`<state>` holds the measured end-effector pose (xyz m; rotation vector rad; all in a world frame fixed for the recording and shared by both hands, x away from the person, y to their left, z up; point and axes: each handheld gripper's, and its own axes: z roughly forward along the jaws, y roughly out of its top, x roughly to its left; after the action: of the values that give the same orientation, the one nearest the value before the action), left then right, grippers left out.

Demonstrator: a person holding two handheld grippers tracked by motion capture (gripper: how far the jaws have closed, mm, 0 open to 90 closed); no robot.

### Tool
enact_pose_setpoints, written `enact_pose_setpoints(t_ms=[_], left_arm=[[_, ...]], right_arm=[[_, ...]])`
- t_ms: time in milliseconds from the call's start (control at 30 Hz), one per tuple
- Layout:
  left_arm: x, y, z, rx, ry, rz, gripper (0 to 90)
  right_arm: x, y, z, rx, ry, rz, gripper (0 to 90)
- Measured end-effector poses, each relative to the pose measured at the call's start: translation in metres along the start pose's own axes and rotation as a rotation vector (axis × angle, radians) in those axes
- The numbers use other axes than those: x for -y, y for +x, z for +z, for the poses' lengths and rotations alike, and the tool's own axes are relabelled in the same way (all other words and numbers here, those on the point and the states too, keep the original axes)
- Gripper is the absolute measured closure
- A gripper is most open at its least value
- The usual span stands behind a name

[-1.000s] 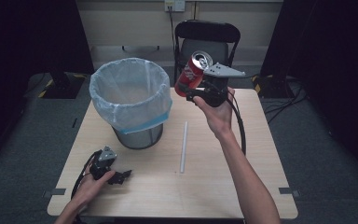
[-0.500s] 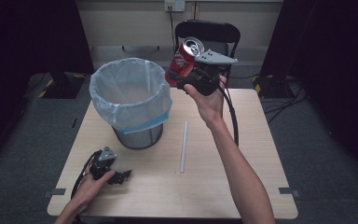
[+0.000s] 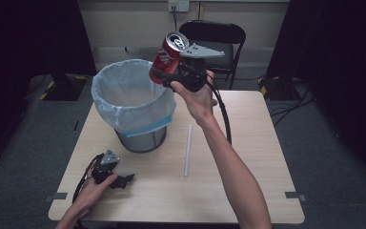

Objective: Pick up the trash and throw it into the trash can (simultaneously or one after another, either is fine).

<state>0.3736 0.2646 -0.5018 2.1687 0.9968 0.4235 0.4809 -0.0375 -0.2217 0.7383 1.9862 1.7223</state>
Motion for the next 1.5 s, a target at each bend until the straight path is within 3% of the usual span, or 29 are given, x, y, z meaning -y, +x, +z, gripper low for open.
enact_pose_setpoints(t_ms=[300, 633, 1033, 1233, 1500], left_arm=[[0.000, 0.000, 0.000, 0.004, 0.000, -0.001, 0.0], [0.000, 0.000, 0.000, 0.007, -0.003, -0.004, 0.0], [0.000, 0.000, 0.000, 0.004, -0.001, -0.002, 0.0], [0.000, 0.000, 0.000, 0.004, -0.001, -0.002, 0.0], [0.001, 0.000, -0.001, 0.010, -0.001, 0.002, 0.0]], right_arm=[[0.001, 0.015, 0.027, -0.109, 0.038, 0.011, 34.2], [0.013, 0.024, 0.050, -0.172, 0.125, 0.006, 33.6], [0.021, 0.027, 0.058, -0.180, 0.143, 0.006, 29.5], [0.022, 0.027, 0.059, -0.175, 0.147, 0.005, 22.4], [0.021, 0.027, 0.057, -0.162, 0.143, 0.003, 24.2]])
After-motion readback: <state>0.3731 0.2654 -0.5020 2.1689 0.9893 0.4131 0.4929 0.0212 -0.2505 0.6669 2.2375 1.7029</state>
